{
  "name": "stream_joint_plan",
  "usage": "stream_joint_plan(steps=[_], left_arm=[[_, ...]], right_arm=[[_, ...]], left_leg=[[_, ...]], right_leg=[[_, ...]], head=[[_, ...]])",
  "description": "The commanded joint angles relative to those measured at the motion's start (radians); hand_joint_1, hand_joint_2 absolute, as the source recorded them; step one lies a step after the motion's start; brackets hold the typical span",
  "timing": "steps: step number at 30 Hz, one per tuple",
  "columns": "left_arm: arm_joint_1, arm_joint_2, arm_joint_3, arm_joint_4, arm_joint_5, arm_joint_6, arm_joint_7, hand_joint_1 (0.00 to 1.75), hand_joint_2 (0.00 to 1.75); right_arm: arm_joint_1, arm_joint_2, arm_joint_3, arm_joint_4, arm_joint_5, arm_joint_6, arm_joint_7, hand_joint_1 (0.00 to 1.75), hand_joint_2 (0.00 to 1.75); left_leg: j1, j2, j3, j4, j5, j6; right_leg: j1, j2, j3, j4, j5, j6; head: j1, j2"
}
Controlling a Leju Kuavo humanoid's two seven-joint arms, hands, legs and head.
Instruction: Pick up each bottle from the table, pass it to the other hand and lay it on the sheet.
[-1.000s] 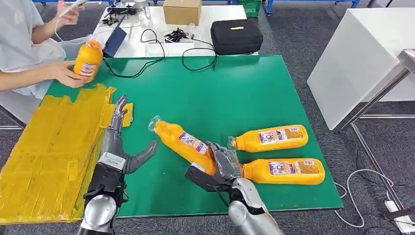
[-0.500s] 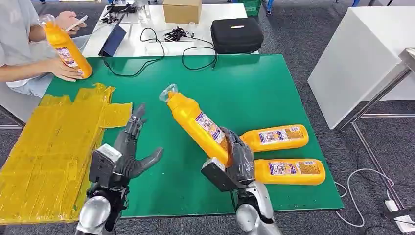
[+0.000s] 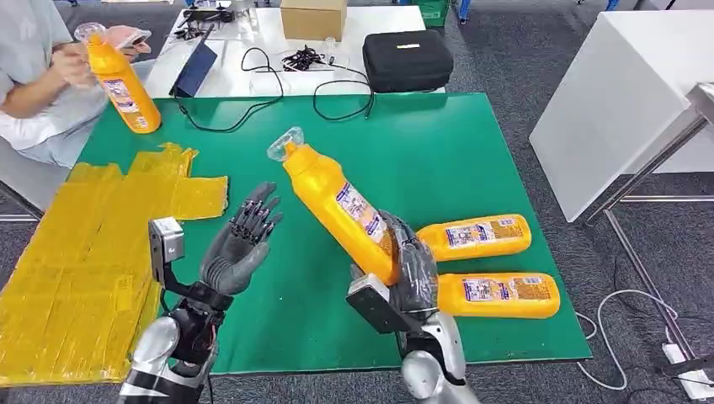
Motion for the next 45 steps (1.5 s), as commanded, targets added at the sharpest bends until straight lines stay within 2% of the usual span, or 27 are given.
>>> stream_joint_plan(steps=[1, 8, 20, 25, 28, 29, 34, 36, 37, 45], left_arm=[[-0.053, 0.039, -0.027, 0.084, 0.007, 0.003, 0.005, 0.0, 1.75], [-0.066, 0.043, -0.03, 0.087, 0.026, 0.019, 0.009, 0.0, 1.75], [-0.091, 0.041, -0.039, 0.138, 0.061, 0.028, 0.008, 0.0, 1.75], [-0.117, 0.046, -0.043, 0.17, 0.086, 0.019, 0.0, 0.0, 1.75], [-0.118, 0.045, -0.043, 0.17, 0.086, 0.019, 0.0, 0.0, 1.75], [-0.118, 0.045, -0.043, 0.17, 0.086, 0.019, 0.0, 0.0, 1.75], [-0.135, 0.045, -0.05, 0.194, 0.116, 0.001, -0.001, 0.0, 1.75], [-0.139, 0.044, -0.049, 0.198, 0.12, 0.0, -0.003, 0.0, 1.75], [-0.139, 0.042, -0.047, 0.198, 0.122, 0.001, -0.005, 0.0, 1.75], [-0.136, 0.031, -0.034, 0.194, 0.132, 0.009, -0.014, 0.0, 1.75]], right_arm=[[-0.039, -0.009, 0.022, 0.041, -0.003, -0.009, -0.003, 1.75, 1.75], [-0.053, -0.001, 0.044, 0.069, -0.003, -0.003, -0.003, 1.75, 1.75], [-0.091, 0.013, 0.199, 0.173, 0.074, -0.023, -0.034, 1.75, 1.75], [-0.133, 0.003, 0.309, 0.253, 0.077, 0.043, -0.046, 1.75, 1.75], [-0.13, 0.004, 0.31, 0.256, 0.076, 0.042, -0.045, 1.75, 1.75], [-0.13, 0.004, 0.31, 0.256, 0.076, 0.042, -0.045, 1.75, 1.75], [-0.177, 0.004, 0.396, 0.351, 0.123, 0.083, -0.039, 1.75, 1.75], [-0.184, 0.009, 0.41, 0.373, 0.13, 0.084, -0.04, 1.75, 1.75], [-0.185, 0.01, 0.414, 0.377, 0.131, 0.086, -0.04, 1.75, 1.75], [-0.187, 0.013, 0.421, 0.387, 0.133, 0.086, -0.039, 1.75, 1.75]], left_leg=[[0.0, 0.0, 0.004, -0.001, -0.001, -0.001], [0.0, 0.001, 0.003, -0.001, -0.001, -0.001], [0.001, 0.002, 0.007, -0.001, -0.003, -0.002], [0.001, 0.001, 0.006, -0.001, -0.002, -0.002], [0.0, 0.001, 0.002, -0.001, -0.001, -0.001], [0.0, 0.0, 0.005, -0.001, -0.001, -0.001], [0.001, 0.0, 0.006, -0.001, -0.002, -0.001], [0.0, 0.0, 0.002, -0.001, 0.0, -0.001], [0.001, 0.0, 0.006, -0.001, -0.002, -0.002], [0.001, -0.001, 0.003, -0.001, -0.001, -0.001]], right_leg=[[0.0, -0.001, 0.004, -0.001, -0.001, 0.0], [0.0, 0.0, 0.003, -0.001, -0.001, 0.0], [0.001, 0.0, 0.007, -0.001, -0.002, -0.001], [0.001, 0.0, 0.006, -0.001, -0.002, 0.0], [0.0, 0.0, 0.002, -0.001, 0.0, 0.0], [0.0, -0.001, 0.005, -0.001, -0.001, 0.0], [0.001, -0.001, 0.005, -0.002, -0.002, 0.0], [0.0, -0.001, 0.002, -0.001, -0.001, 0.0], [0.001, -0.002, 0.006, -0.001, -0.002, -0.001], [0.001, -0.003, 0.002, -0.001, -0.001, 0.0]], head=[[0.0, 0.0], [0.0, 0.0], [0.0, 0.0], [0.0, 0.0], [0.0, 0.0], [0.0, 0.0], [0.0, 0.0], [0.0, 0.0], [0.0, 0.0], [0.0, 0.0]])
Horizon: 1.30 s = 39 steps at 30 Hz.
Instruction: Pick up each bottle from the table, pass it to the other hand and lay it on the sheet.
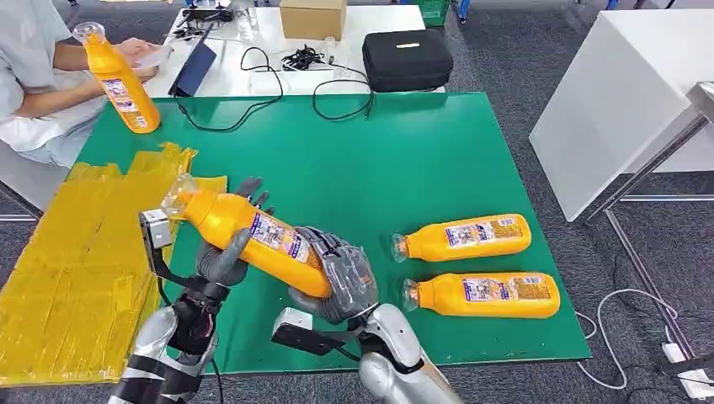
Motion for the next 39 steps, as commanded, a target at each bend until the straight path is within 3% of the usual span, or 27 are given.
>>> stream_joint_plan(steps=[1, 3, 4, 5, 26, 27, 28, 29, 31, 36, 37, 39], left_arm=[[-0.078, 0.002, -0.033, 0.069, -0.001, -0.004, 0.006, 0.0, 1.75], [-0.073, -0.004, -0.027, 0.062, 0.003, 0.006, 0.001, 0.0, 1.75], [-0.07, -0.01, -0.019, 0.057, 0.003, 0.019, -0.005, 1.5, 1.75], [-0.068, -0.014, -0.015, 0.052, 0.004, 0.025, -0.006, 1.75, 1.75], [-0.054, -0.027, -0.011, 0.022, -0.022, 0.067, -0.015, 1.75, 1.75], [-0.051, -0.026, -0.01, 0.014, -0.038, 0.08, -0.025, 1.75, 1.75], [-0.049, -0.026, -0.009, 0.006, -0.056, 0.095, -0.035, 1.75, 1.75], [-0.049, -0.026, -0.009, 0.006, -0.056, 0.095, -0.035, 1.75, 1.75], [-0.049, -0.023, -0.006, -0.004, -0.072, 0.109, -0.04, 1.75, 1.75], [-0.052, -0.019, 0.014, -0.079, -0.276, 0.265, -0.101, 1.75, 1.75], [-0.06, -0.015, 0.011, -0.099, -0.392, 0.348, -0.139, 1.75, 1.75], [-0.064, -0.012, 0.014, -0.114, -0.396, 0.35, -0.126, 1.75, 1.75]], right_arm=[[-0.016, -0.01, 0.123, 0.125, 0.024, 0.043, -0.017, 1.75, 1.75], [-0.016, -0.011, 0.125, 0.123, 0.025, 0.043, -0.015, 1.75, 1.75], [-0.016, -0.011, 0.126, 0.123, 0.024, 0.042, -0.011, 1.75, 1.75], [-0.016, -0.011, 0.127, 0.125, 0.024, 0.041, -0.008, 1.75, 1.75], [0.004, -0.019, 0.087, 0.075, 0.001, 0.02, 0.016, 1.75, 1.75], [0.017, -0.013, 0.069, 0.058, -0.038, 0.018, 0.001, 1.12, 1.75], [0.026, -0.012, 0.062, 0.039, -0.063, 0.022, -0.013, 0.0, 1.75], [0.026, -0.012, 0.062, 0.039, -0.063, 0.022, -0.013, 0.0, 1.75], [0.037, -0.013, 0.054, 0.015, -0.088, 0.03, -0.018, 0.0, 1.75], [0.109, -0.051, -0.02, -0.198, -0.235, 0.048, -0.063, 0.0, 1.75], [0.136, -0.066, -0.048, -0.28, -0.321, 0.064, -0.119, 0.0, 0.0], [0.146, -0.084, -0.056, -0.328, -0.329, 0.089, -0.105, 0.0, 0.0]], left_leg=[[0.001, -0.003, 0.006, -0.001, -0.002, -0.001], [0.0, -0.002, 0.003, -0.001, -0.001, -0.001], [0.001, -0.003, 0.005, -0.001, -0.002, -0.001], [0.001, -0.003, 0.004, -0.001, -0.001, -0.001], [0.001, -0.003, 0.005, 0.0, -0.002, -0.001], [0.001, -0.003, 0.005, 0.0, -0.002, -0.001], [0.001, -0.004, 0.008, 0.0, -0.003, -0.002], [0.001, -0.003, 0.002, 0.0, -0.001, -0.001], [0.001, -0.004, 0.006, 0.0, -0.003, -0.001], [0.001, -0.003, 0.001, 0.001, -0.001, -0.001], [0.001, -0.004, 0.003, 0.002, -0.003, -0.001], [0.0, -0.003, 0.0, 0.001, -0.001, -0.001]], right_leg=[[0.001, -0.004, 0.007, -0.001, -0.003, 0.0], [0.001, -0.003, 0.003, -0.001, -0.001, 0.0], [0.001, -0.004, 0.007, -0.001, -0.002, 0.0], [0.001, -0.003, 0.005, -0.001, -0.002, 0.0], [0.001, -0.005, 0.007, -0.001, -0.003, 0.0], [0.001, -0.004, 0.006, -0.001, -0.003, 0.0], [0.001, -0.006, 0.01, -0.001, -0.004, 0.0], [0.001, -0.004, 0.003, -0.001, -0.002, 0.0], [0.001, -0.006, 0.008, 0.0, -0.004, 0.0], [0.001, -0.004, 0.002, 0.001, -0.002, 0.0], [0.001, -0.005, 0.005, 0.001, -0.004, 0.0], [0.0, -0.004, 0.001, 0.001, -0.002, 0.0]], head=[[0.0, 0.0], [0.0, 0.0], [0.0, 0.0], [0.0, 0.0], [0.0, 0.0], [0.0, 0.0], [0.0, 0.0], [0.0, 0.0], [0.0, 0.0], [0.0, 0.0], [0.0, 0.0], [0.0, 0.0]])
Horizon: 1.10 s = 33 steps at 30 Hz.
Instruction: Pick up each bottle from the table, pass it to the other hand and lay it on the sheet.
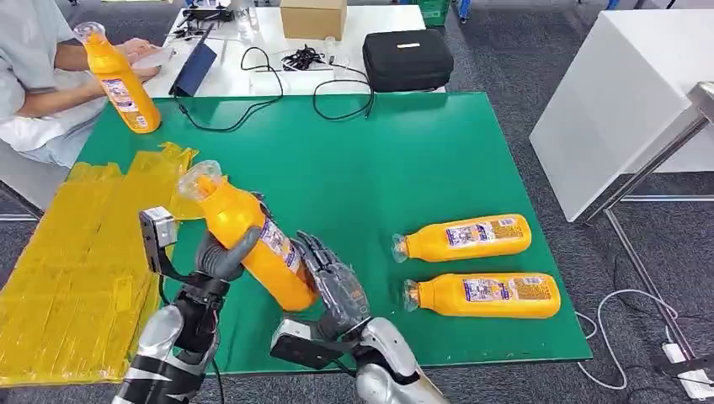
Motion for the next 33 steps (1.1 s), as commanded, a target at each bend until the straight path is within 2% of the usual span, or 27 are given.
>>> stream_joint_plan(steps=[1, 4, 6, 8, 9, 11, 14, 18, 20, 22, 23, 25, 30, 33], left_arm=[[-0.063, 0.007, 0.007, -0.069, -0.217, 0.159, -0.044, 1.75, 1.75], [-0.064, 0.008, 0.005, -0.063, -0.258, 0.188, -0.059, 1.75, 1.75], [-0.085, 0.025, 0.008, -0.067, -0.464, 0.319, -0.083, 1.75, 1.75], [-0.111, 0.048, 0.015, -0.063, -0.589, 0.341, -0.052, 1.75, 1.75], [-0.123, 0.057, 0.024, -0.057, -0.639, 0.338, -0.038, 1.75, 1.75], [-0.175, 0.104, 0.041, -0.024, -0.988, 0.45, 0.024, 1.75, 1.75], [-0.237, 0.159, 0.092, 0.013, -1.257, 0.458, 0.068, 1.75, 1.75], [-0.306, 0.29, 0.05, 0.131, -1.748, 0.504, 0.173, 1.75, 1.75], [-0.345, 0.363, 0.004, 0.218, -1.825, 0.51, 0.161, 1.75, 1.75], [-0.349, 0.362, 0.006, 0.234, -1.8, 0.513, 0.139, 1.75, 1.75], [-0.362, 0.373, -0.014, 0.251, -1.784, 0.483, 0.104, 1.75, 1.75], [-0.387, 0.401, -0.051, 0.283, -1.825, 0.43, 0.118, 1.75, 1.75], [-0.471, 0.312, -0.047, 0.494, -1.722, 0.273, 0.124, 1.75, 1.75], [-0.475, 0.293, -0.063, 0.534, -1.716, 0.279, 0.129, 1.75, 1.75]], right_arm=[[0.091, -0.084, -0.077, -0.307, -0.164, 0.065, -0.064, 0.0, 0.0], [0.096, -0.075, -0.085, -0.302, -0.172, 0.063, -0.075, 0.0, 0.0], [0.127, -0.08, -0.132, -0.392, -0.235, 0.048, -0.124, 0.0, 0.0], [0.154, -0.093, -0.172, -0.478, -0.271, 0.067, -0.124, 0.0, 0.0], [0.163, -0.096, -0.19, -0.507, -0.273, 0.078, -0.123, 0.0, 1.75], [0.182, -0.095, -0.236, -0.562, -0.277, 0.082, -0.129, 0.0, 1.75], [0.191, -0.09, -0.28, -0.594, -0.289, 0.11, -0.139, 0.0, 1.75], [0.186, -0.097, -0.285, -0.592, -0.306, 0.132, -0.155, 0.0, 1.75], [0.178, -0.108, -0.284, -0.591, -0.309, 0.12, -0.158, 0.0, 1.75], [0.178, -0.108, -0.287, -0.593, -0.315, 0.119, -0.16, 0.0, 1.75], [0.178, -0.11, -0.292, -0.598, -0.319, 0.114, -0.162, 0.0, 1.75], [0.178, -0.112, -0.3, -0.605, -0.322, 0.11, -0.163, 0.0, 1.75], [0.186, -0.102, -0.304, -0.613, -0.314, 0.127, -0.152, 0.0, 1.75], [0.186, -0.098, -0.297, -0.611, -0.31, 0.128, -0.149, 0.0, 1.75]], left_leg=[[0.001, -0.004, 0.002, 0.002, -0.002, -0.001], [0.0, -0.003, 0.003, 0.0, -0.002, -0.001], [0.0, -0.001, 0.005, 0.001, -0.003, -0.001], [0.0, -0.003, 0.0, 0.0, 0.0, -0.001], [0.0, -0.005, 0.002, 0.001, -0.002, -0.001], [0.0, -0.005, 0.003, 0.001, -0.001, -0.001], [0.0, -0.003, 0.002, 0.001, -0.001, -0.001], [0.001, -0.002, 0.004, -0.001, -0.001, -0.002], [0.001, 0.0, 0.006, -0.001, -0.001, -0.002], [0.001, 0.0, 0.004, -0.001, 0.0, -0.002], [0.002, 0.0, 0.006, 0.0, -0.001, -0.003], [0.002, 0.0, 0.006, 0.0, -0.001, -0.002], [0.002, -0.005, 0.006, 0.0, 0.0, -0.002], [0.001, -0.004, 0.005, -0.001, 0.001, -0.002]], right_leg=[[0.001, -0.005, 0.004, 0.001, -0.003, 0.0], [0.0, -0.003, 0.005, 0.0, -0.002, 0.0], [0.0, -0.002, 0.006, 0.0, -0.002, 0.0], [0.0, -0.004, 0.001, 0.001, -0.001, 0.0], [0.0, -0.006, 0.004, 0.002, -0.003, 0.0], [0.0, -0.005, 0.004, 0.001, -0.003, 0.0], [0.0, -0.003, 0.003, 0.001, -0.002, -0.001], [0.001, -0.002, 0.005, 0.0, -0.001, -0.001], [0.001, -0.001, 0.005, 0.0, -0.001, -0.001], [0.001, -0.001, 0.004, 0.0, -0.001, -0.001], [0.001, -0.001, 0.006, 0.0, -0.002, -0.001], [0.001, -0.002, 0.006, 0.001, -0.002, -0.001], [0.001, -0.005, 0.007, 0.0, -0.002, -0.001], [0.001, -0.004, 0.006, 0.0, -0.002, 0.0]], head=[[0.0, 0.0], [0.0, 0.0], [0.0, 0.0], [0.0, 0.0], [0.0, 0.0], [0.0, 0.0], [0.0, 0.0], [0.0, 0.0], [0.0, 0.0], [0.0, 0.0], [0.0, 0.0], [-0.001, 0.0], [0.0, 0.0], [0.0, 0.0]])
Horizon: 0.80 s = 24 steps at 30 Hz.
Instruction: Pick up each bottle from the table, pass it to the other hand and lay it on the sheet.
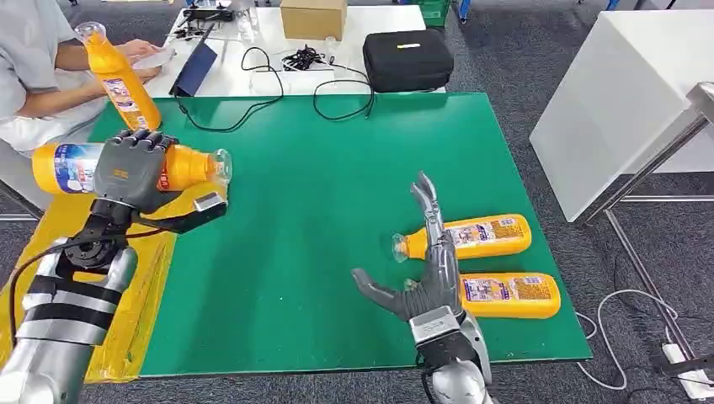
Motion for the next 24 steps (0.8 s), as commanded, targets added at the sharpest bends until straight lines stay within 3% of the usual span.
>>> stream_joint_plan(steps=[1, 7, 24], left_arm=[[-0.137, -0.041, -0.085, 0.31, 0.062, -0.057, 0.002, 1.75, 1.75], [-0.123, -0.088, -0.024, 0.425, 0.234, -0.071, -0.027, 1.75, 1.75], [-0.117, -0.098, 0.01, 0.541, 0.289, -0.032, -0.009, 1.75, 1.75]], right_arm=[[-0.007, -0.01, -0.019, 0.0, 0.008, 0.009, 0.012, 0.0, 1.75], [-0.005, -0.011, 0.003, 0.018, 0.022, 0.01, 0.025, 0.0, 1.75], [-0.024, -0.012, 0.03, 0.053, 0.028, 0.019, 0.039, 0.0, 1.75]], left_leg=[[-0.001, -0.003, 0.003, -0.001, 0.0, 0.0], [-0.001, -0.002, 0.007, -0.001, -0.002, -0.001], [0.0, 0.0, 0.003, 0.0, -0.001, -0.001]], right_leg=[[0.0, -0.004, 0.003, -0.001, -0.001, 0.0], [0.0, -0.004, 0.008, -0.001, -0.003, 0.0], [0.0, -0.002, 0.004, -0.001, -0.001, 0.0]], head=[[0.0, 0.0], [0.0, 0.0], [0.0, 0.0]])
